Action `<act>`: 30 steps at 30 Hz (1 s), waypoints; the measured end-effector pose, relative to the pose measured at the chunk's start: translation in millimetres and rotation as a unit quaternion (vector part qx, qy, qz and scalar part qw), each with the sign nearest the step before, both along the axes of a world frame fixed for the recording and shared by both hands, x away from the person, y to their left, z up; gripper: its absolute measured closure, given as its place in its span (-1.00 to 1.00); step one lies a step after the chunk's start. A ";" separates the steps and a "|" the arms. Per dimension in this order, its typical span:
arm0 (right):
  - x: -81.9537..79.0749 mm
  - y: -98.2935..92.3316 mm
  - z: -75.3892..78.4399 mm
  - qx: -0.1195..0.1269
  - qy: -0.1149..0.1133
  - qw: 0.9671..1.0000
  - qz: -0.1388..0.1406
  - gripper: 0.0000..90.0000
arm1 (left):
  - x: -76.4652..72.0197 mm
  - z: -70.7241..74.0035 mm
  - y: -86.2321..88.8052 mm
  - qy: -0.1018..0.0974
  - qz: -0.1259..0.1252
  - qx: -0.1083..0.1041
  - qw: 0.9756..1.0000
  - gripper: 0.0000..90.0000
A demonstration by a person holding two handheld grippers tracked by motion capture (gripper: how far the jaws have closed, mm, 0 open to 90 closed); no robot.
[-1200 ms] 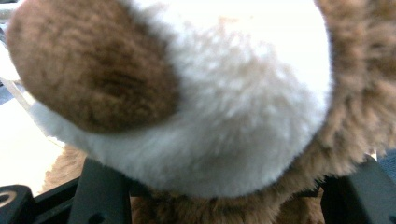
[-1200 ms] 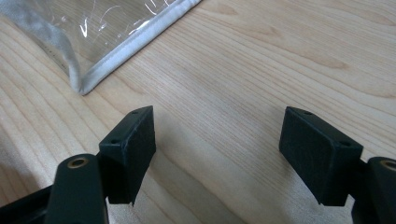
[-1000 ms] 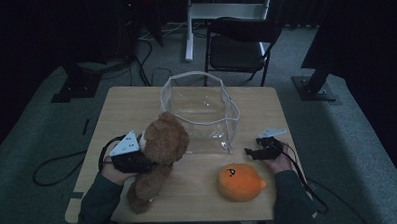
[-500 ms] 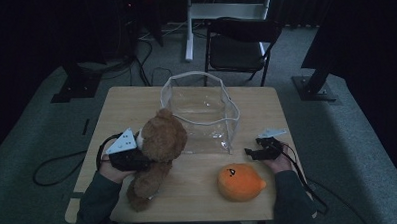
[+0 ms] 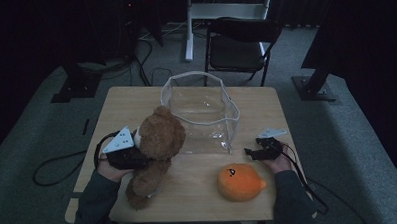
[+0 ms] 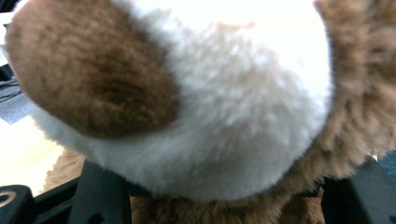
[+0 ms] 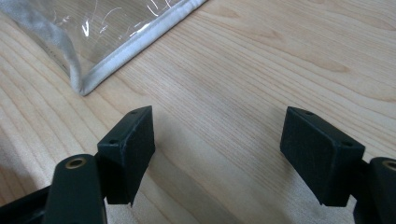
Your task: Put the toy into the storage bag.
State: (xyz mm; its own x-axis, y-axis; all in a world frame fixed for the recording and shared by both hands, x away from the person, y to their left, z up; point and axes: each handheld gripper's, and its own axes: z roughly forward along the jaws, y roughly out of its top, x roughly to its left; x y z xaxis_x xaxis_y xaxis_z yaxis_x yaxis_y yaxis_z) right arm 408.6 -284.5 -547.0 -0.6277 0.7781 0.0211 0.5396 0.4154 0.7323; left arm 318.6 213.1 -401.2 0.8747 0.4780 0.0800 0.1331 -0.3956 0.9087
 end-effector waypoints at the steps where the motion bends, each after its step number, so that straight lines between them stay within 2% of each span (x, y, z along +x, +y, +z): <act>1: 0.0 0.0 0.0 0.000 0.000 1.000 0.000 -0.44 | -0.1 0.6 0.4 0.000 0.000 -0.001 1.000 -0.10; 30: -0.1 0.0 -0.9 0.002 -0.004 1.000 0.001 -0.45 | -0.4 15.3 6.9 -0.015 0.007 -0.006 1.000 -0.10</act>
